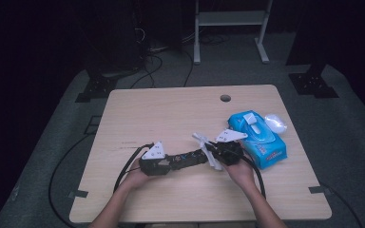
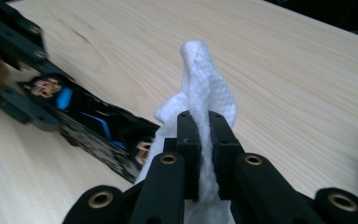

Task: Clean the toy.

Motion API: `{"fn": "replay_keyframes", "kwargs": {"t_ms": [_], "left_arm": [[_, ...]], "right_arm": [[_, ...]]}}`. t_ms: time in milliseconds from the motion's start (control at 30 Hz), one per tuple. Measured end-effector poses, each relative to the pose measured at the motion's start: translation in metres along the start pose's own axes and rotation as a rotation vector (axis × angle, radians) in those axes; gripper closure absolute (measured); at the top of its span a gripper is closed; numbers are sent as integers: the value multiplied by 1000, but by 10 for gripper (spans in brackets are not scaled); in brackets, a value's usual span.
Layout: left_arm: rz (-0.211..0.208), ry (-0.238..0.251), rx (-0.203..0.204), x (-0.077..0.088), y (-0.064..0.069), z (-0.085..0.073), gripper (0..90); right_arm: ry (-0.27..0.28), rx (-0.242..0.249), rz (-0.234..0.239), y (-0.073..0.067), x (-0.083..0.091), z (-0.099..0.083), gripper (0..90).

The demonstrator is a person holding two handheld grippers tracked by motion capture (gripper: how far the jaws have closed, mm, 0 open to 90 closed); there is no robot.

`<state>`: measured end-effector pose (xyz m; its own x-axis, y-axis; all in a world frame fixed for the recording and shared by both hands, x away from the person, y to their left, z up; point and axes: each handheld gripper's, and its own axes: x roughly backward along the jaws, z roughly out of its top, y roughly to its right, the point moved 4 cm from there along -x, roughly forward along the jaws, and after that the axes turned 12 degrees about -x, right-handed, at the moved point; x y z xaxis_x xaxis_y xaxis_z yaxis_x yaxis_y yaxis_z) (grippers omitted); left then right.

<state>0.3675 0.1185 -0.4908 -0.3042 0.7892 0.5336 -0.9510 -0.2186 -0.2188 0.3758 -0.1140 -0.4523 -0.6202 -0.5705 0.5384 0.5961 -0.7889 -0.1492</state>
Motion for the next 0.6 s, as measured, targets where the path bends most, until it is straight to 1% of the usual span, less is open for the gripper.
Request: {"fn": "replay_keyframes", "kwargs": {"t_ms": [33, 67, 133, 167, 233, 267, 300, 333, 367, 433, 467, 533, 567, 600], "left_arm": [[0, -1, -1, 0, 0, 0, 675], [0, -1, -2, 0, 0, 0, 675], [-1, 1, -2, 0, 0, 0, 675], [-1, 4, 1, 0, 0, 0, 675], [-3, 5, 4, 0, -1, -1, 675], [-3, 5, 4, 0, -1, -1, 675], [-3, 5, 3, 0, -1, 0, 675], [-2, 3, 0, 0, -1, 0, 675], [-1, 1, 0, 0, 0, 0, 675], [0, 0, 0, 0, 0, 0, 675], [-1, 2, 2, -1, 0, 0, 674], [0, 3, 5, -1, 0, 0, 675], [3, 1, 5, -1, 0, 0, 674], [0, 3, 6, -1, 0, 0, 674]], "right_arm": [[-11, 1, -21, 3, 0, -1, 846], [-21, -6, -31, 6, 1, -2, 846], [-6, -29, -12, 10, 4, -3, 846], [5, -34, -1, 8, 7, -3, 846], [28, -32, 49, 1, 10, -1, 846], [25, -27, 62, -2, 10, -1, 846], [15, -10, 68, -4, 9, -1, 846], [2, 0, 62, -5, 8, -3, 846], [-11, -3, 55, -5, 6, -5, 846], [-3, -18, 70, -6, 6, -5, 846], [-5, -11, 76, -9, 6, -5, 846], [-14, 0, 103, -17, 4, -5, 847], [-18, 16, 116, -25, 0, -4, 844], [-9, 32, 107, -28, -1, -4, 845]]}}
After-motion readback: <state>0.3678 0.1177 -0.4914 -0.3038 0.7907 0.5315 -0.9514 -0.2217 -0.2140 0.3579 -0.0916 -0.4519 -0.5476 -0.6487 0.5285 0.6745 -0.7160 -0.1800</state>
